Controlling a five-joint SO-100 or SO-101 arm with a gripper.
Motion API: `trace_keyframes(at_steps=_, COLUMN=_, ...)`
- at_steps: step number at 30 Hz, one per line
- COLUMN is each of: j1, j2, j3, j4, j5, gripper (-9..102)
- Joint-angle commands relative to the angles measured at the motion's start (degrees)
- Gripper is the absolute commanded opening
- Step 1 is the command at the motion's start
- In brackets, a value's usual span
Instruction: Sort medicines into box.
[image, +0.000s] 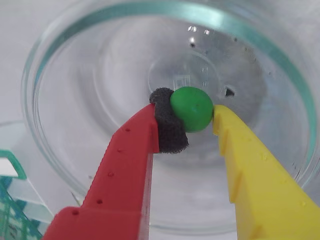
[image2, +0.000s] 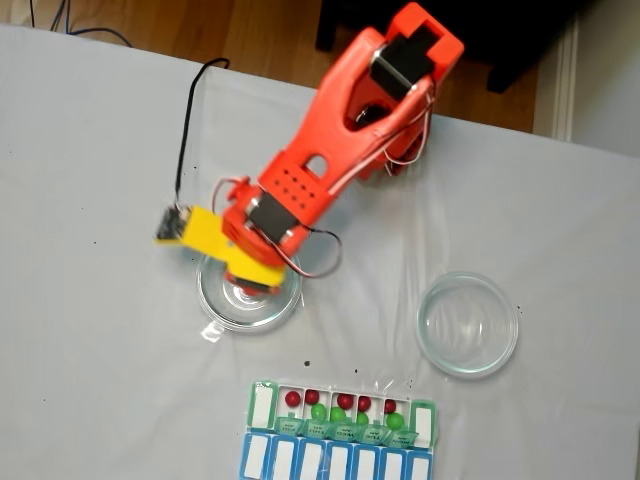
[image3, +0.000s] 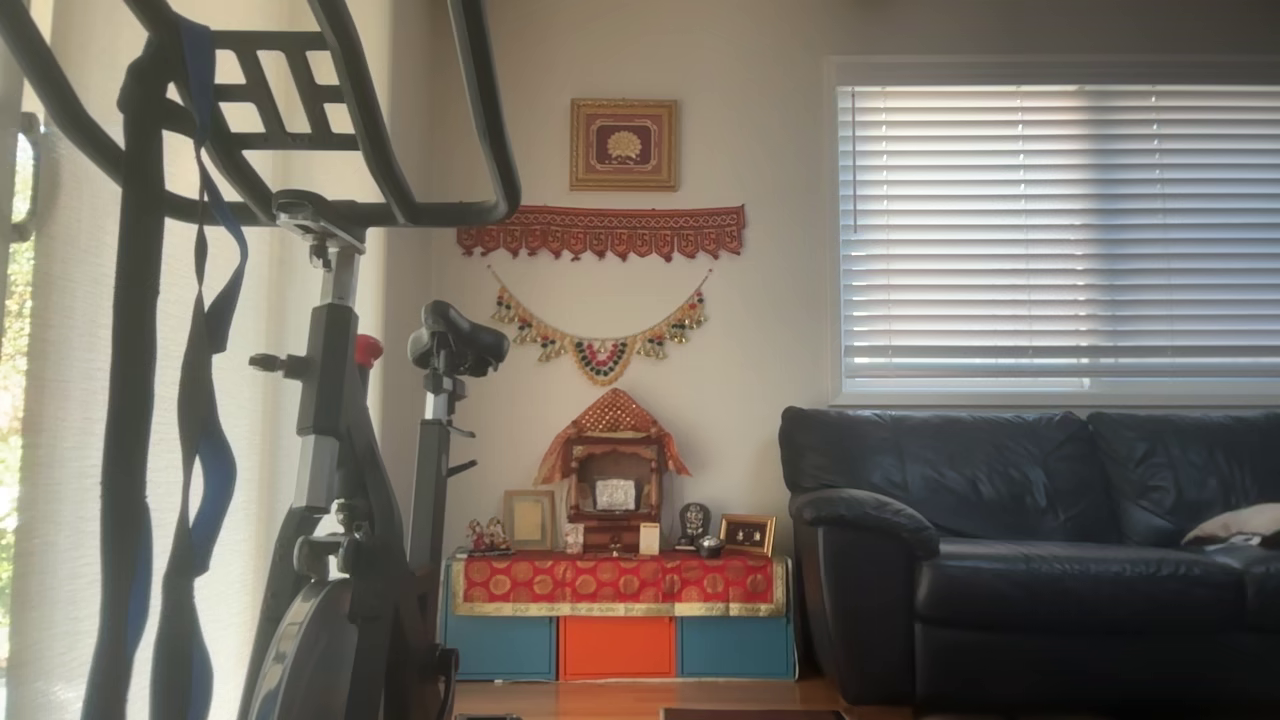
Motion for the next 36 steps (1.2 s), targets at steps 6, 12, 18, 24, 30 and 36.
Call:
trace_keyframes(at_steps=6, j1=-4.39, j2=2.11, j3=-23.91, j4=7.65, j5=5.89, gripper=1)
trace_keyframes(at_steps=12, j1=-7.56, j2=0.88, j3=-36.91, j4=17.49, j5=5.98, gripper=1)
trace_keyframes(at_steps=18, j1=-16.08, j2=-4.83, j3=-39.11, j4=17.05, j5=8.53, gripper=1)
trace_keyframes(at_steps=24, j1=-20.21, j2=-16.44, j3=-48.16, j4=15.56, j5=12.83, gripper=1)
trace_keyframes(at_steps=30, j1=-19.78, j2=-25.58, j3=-56.43, j4=16.44, j5=14.68, gripper=1)
trace_keyframes(at_steps=36, j1=-17.67, j2=-31.11, j3=-65.39, j4=18.19, j5=16.44, gripper=1)
